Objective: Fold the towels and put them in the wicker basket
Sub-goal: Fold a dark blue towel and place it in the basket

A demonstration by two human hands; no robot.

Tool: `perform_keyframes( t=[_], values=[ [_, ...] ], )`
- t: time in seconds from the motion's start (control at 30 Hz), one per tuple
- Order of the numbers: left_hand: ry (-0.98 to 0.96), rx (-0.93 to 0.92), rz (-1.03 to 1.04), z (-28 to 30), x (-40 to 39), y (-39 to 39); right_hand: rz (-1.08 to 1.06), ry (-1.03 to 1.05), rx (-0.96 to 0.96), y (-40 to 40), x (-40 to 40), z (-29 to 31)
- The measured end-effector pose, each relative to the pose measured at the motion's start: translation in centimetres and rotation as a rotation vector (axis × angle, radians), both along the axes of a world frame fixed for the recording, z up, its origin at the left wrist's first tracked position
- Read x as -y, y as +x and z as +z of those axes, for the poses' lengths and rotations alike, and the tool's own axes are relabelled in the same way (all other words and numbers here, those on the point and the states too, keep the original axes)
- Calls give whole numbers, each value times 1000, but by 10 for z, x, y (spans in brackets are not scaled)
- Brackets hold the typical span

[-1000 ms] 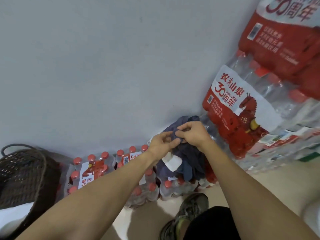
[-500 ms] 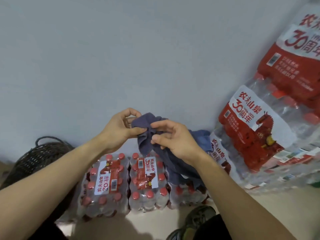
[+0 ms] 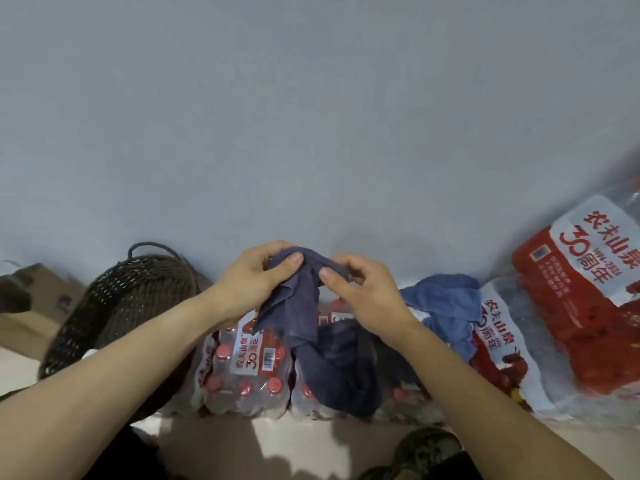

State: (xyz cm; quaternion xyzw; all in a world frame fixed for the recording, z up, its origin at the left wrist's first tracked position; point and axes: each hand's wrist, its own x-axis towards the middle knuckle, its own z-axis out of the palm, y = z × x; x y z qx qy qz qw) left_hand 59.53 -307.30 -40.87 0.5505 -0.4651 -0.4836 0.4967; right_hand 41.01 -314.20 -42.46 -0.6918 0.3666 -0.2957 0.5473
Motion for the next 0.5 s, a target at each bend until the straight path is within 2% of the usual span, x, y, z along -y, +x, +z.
perform_keyframes(
  t=[0.07,0.27,0.37,0.5],
  values=[
    [54,41,-26,-2,0,13,-13,-54,-35,1,7,-2],
    [193,143,-123,-12,3,37,-45,-35,-84,7,14,-7],
    [130,186,-125,-14,6,40,-83,-52,-59,11,12,-7],
    [37,443,-100,-18,11,42,-168,-49,42,14,11,-5]
  ],
)
